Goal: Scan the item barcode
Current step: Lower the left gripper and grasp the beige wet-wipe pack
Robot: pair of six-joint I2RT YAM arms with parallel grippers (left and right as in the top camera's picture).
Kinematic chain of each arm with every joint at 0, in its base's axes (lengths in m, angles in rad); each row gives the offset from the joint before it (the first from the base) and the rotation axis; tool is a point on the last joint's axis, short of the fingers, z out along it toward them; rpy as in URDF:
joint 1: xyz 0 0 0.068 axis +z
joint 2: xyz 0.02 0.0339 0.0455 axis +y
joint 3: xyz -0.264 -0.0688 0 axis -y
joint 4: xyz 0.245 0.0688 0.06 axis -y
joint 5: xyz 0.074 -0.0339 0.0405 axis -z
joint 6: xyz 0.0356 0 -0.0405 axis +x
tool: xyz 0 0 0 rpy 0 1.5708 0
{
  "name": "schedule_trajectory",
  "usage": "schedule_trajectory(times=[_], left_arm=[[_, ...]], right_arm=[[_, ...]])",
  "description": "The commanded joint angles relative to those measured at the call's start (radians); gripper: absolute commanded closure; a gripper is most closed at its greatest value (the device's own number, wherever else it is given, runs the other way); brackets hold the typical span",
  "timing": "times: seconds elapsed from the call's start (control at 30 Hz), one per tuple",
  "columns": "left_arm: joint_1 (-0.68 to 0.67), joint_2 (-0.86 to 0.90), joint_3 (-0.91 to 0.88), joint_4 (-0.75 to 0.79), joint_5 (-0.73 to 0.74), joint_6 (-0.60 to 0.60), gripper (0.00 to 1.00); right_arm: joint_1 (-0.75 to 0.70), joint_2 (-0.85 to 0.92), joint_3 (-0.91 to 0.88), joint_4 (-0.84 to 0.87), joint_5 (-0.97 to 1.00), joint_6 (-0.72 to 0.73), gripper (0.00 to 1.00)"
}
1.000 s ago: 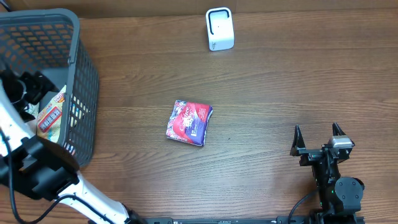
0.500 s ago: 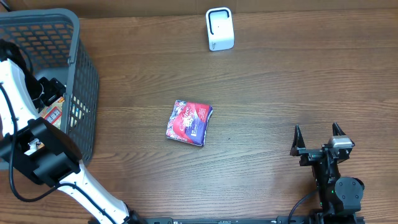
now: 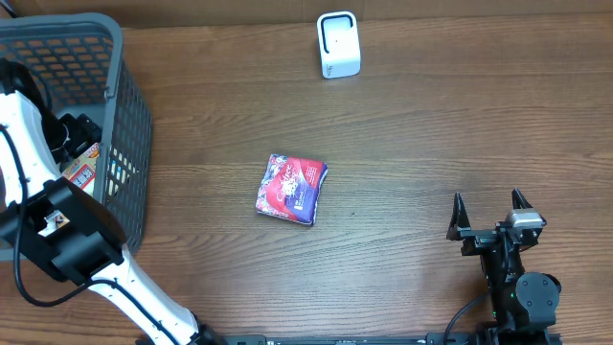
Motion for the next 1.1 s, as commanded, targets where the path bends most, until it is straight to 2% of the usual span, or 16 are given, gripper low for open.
schedule_trajectory(times=[0.0,0.37,0.57,0.63,0.67,0.8,0.9,0.93,1.07], left_arm=[[-0.019,0.016,-0.047,0.025,0.028,-0.045,0.00],[-0.052,0.016,-0.241,0.225,0.004,-0.055,0.00],[-0.051,0.016,-0.294,0.262,-0.097,-0.055,0.00],[-0.051,0.016,-0.303,0.262,-0.137,-0.055,0.03],[-0.051,0.016,-0.308,0.262,-0.150,-0.055,0.07],[-0.051,0.016,-0.319,0.257,-0.168,-0.051,0.61],[-0.051,0.016,-0.319,0.253,-0.168,-0.030,0.92],[-0.051,0.015,-0.317,0.248,-0.168,-0.027,0.96],[-0.051,0.014,-0.271,0.205,-0.168,-0.021,0.96]], right_arm=[[0.005,-0.010,-0.011,0.007,0.002,-0.005,0.00],[0.005,-0.010,-0.011,0.007,0.002,-0.005,0.00],[0.005,-0.010,-0.011,0.007,0.002,-0.004,0.00],[0.005,-0.010,-0.011,0.007,0.002,-0.004,0.00],[0.005,-0.010,-0.011,0.007,0.002,-0.005,0.00],[0.005,-0.010,-0.011,0.007,0.002,-0.004,0.00],[0.005,-0.010,-0.011,0.007,0.002,-0.004,0.00],[0.005,-0.010,-0.011,0.007,0.002,-0.005,0.00],[0.005,-0.010,-0.011,0.007,0.002,-0.005,0.00]])
